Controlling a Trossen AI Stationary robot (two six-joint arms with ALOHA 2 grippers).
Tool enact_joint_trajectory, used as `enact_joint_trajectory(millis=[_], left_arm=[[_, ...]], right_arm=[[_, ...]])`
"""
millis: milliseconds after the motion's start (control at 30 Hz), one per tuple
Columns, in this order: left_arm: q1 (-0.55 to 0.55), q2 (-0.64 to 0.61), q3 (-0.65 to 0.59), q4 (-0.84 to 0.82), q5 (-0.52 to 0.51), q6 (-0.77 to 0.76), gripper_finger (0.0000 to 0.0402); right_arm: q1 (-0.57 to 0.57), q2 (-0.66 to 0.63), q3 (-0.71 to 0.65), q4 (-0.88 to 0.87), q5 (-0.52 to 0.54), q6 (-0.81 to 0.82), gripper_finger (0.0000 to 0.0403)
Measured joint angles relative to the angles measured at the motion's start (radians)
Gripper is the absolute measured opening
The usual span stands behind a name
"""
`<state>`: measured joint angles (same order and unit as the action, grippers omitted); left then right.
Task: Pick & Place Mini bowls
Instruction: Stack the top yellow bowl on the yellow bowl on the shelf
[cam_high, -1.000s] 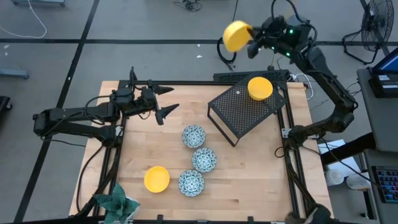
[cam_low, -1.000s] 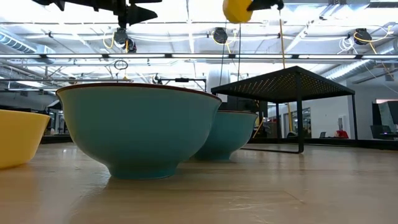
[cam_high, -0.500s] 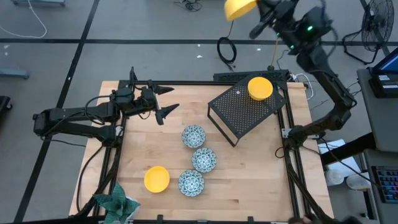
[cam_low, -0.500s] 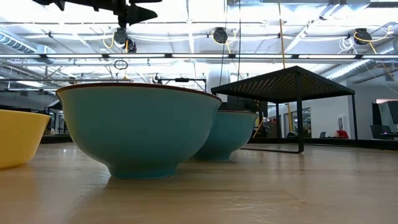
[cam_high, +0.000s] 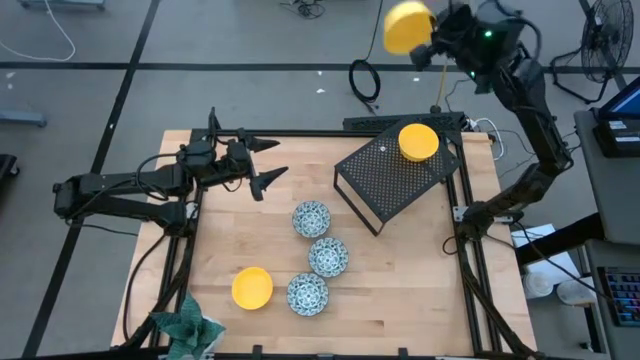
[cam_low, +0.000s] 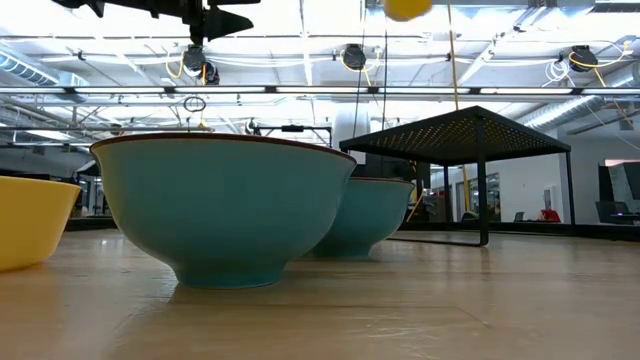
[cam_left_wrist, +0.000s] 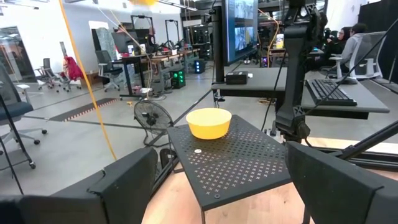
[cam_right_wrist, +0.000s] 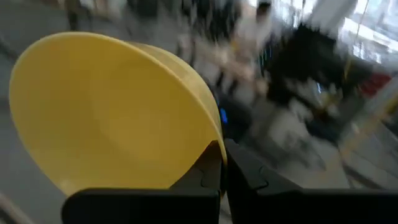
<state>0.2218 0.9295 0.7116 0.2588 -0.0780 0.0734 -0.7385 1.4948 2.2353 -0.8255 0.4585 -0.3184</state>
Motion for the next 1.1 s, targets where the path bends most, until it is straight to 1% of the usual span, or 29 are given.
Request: enact_joint_trajectory(millis=[100,167,233,367,433,533,633,733,833,1100], left_arm=[[0.000,0.000,0.000,0.000,0.000,0.000,0.0351],[0.000,0.000,0.000,0.000,0.000,0.000,0.0351],[0.000,0.000,0.000,0.000,0.000,0.000,0.0351],[0.000,0.000,0.000,0.000,-0.001,0.000,0.0351],[0.000,0.000,0.000,0.000,-0.001,0.000,0.0351],[0.000,0.000,0.000,0.000,-0.001,0.000,0.0351],[0.000,0.000,0.000,0.000,-0.001,0.000,0.0351],[0.000,0.000,0.000,0.000,-0.001,0.000,0.0351],[0.000,0.000,0.000,0.000,-0.001,0.000,0.0351],[0.000,0.000,0.000,0.000,-0.001,0.000,0.0351]], right_arm=[[-0.050,0.007,0.000,-0.138,0.037,0.030,0.0000],[-0.097,0.017,-0.005,-0.224,0.030,0.081,0.0000],[-0.151,0.023,-0.022,-0.294,-0.034,0.138,0.0000],[-0.252,0.022,-0.081,-0.392,-0.234,0.234,0.0000],[-0.290,0.023,-0.114,-0.444,-0.310,0.256,0.0000],[-0.322,0.023,-0.170,-0.510,-0.362,0.271,0.0000],[-0.330,0.023,-0.223,-0.582,-0.409,0.277,0.0000],[-0.328,0.022,-0.273,-0.660,-0.408,0.271,0.0000],[-0.328,0.022,-0.326,-0.699,-0.408,0.273,0.0000],[-0.326,0.022,-0.426,-0.713,-0.408,0.264,0.0000]])
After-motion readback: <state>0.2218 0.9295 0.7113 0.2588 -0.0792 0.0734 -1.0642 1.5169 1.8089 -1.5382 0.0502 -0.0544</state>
